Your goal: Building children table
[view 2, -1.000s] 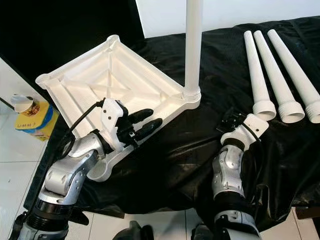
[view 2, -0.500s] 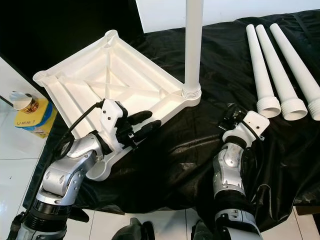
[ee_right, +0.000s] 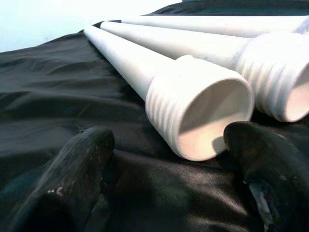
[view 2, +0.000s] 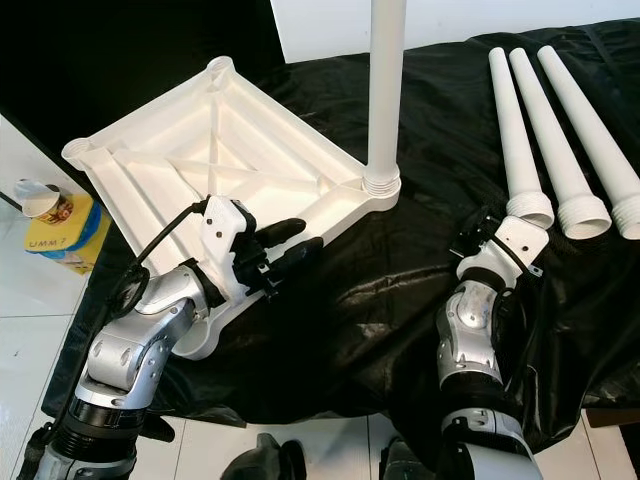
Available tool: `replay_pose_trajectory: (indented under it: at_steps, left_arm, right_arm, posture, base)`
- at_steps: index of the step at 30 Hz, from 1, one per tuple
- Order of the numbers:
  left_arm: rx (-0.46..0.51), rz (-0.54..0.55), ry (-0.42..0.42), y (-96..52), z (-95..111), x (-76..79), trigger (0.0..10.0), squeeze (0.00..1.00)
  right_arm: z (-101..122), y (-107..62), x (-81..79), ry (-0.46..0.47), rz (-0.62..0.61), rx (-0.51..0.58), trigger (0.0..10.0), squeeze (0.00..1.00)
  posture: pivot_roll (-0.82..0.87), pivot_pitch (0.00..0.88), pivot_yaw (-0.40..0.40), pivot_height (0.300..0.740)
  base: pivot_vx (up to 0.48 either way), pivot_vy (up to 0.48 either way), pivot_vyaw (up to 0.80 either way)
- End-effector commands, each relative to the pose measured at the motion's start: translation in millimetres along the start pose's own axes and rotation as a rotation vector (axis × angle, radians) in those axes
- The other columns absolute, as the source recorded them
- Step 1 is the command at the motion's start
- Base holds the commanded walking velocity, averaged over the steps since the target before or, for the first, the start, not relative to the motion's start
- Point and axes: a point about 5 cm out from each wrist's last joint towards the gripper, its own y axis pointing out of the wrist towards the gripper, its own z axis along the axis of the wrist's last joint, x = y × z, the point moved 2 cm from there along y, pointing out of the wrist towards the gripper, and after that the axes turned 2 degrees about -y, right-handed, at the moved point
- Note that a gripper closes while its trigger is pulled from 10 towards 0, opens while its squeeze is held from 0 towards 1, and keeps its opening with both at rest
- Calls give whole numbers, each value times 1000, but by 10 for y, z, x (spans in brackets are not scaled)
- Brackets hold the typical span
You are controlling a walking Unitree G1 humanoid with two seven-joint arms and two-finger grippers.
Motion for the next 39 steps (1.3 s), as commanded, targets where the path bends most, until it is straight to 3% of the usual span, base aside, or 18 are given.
replay_pose_trajectory:
  at_steps: [1, 10, 17, 18, 20, 21, 22, 24, 25, 39]
  left_arm:
    - [-2, 101, 8, -44, -9, -90, 10000, 0]
    - [3, 112, 11, -37, -3, -111, 10000, 0]
    - [4, 111, 14, -27, 0, -115, 10000, 0]
    - [5, 111, 15, -26, 1, -115, 10000, 0]
    - [5, 112, 16, -23, 2, -117, 10000, 0]
    - [6, 112, 17, -22, 3, -118, 10000, 0]
    - [6, 113, 17, -22, 3, -117, 10000, 0]
    - [6, 113, 17, -22, 3, -116, 10000, 0]
    - [6, 115, 19, -22, 2, -116, 10000, 0]
    - [-40, 203, 18, 75, -128, -190, 10000, 0]
  right_arm:
    - [-51, -5, -10, 14, 5, -29, 10000, 0]
    - [-39, 169, -229, 85, 158, -93, 10000, 0]
    - [-24, 278, -307, 114, 218, -129, 10000, 0]
    - [-18, 306, -299, 109, 220, -131, 8510, 0]
    - [-12, 335, -290, 105, 222, -135, 8510, 0]
    - [-16, 351, -284, 106, 226, -141, 4627, 0]
    - [-19, 365, -271, 106, 227, -145, 4157, 0]
    - [-21, 375, -262, 106, 227, -148, 4157, 0]
    - [-18, 390, -243, 94, 233, -147, 0, 0]
    - [-109, 290, -206, -6, 378, -125, 0, 0]
  posture:
    - [58, 157, 108, 740]
    - [55, 154, 107, 740]
    - [55, 151, 107, 740]
    - [56, 149, 106, 740]
    - [56, 149, 106, 740]
    - [56, 149, 106, 740]
    - [57, 150, 105, 740]
    - [57, 150, 105, 740]
    - [60, 143, 99, 740]
    - [46, 85, 35, 740]
  base:
    - [0, 0, 0]
    - [0, 0, 0]
    - [0, 0, 0]
    - [0, 0, 0]
    - [0, 0, 0]
    - [0, 0, 0]
    - [0, 0, 0]
    - [0, 0, 0]
    - [0, 0, 0]
    - [0, 0, 0]
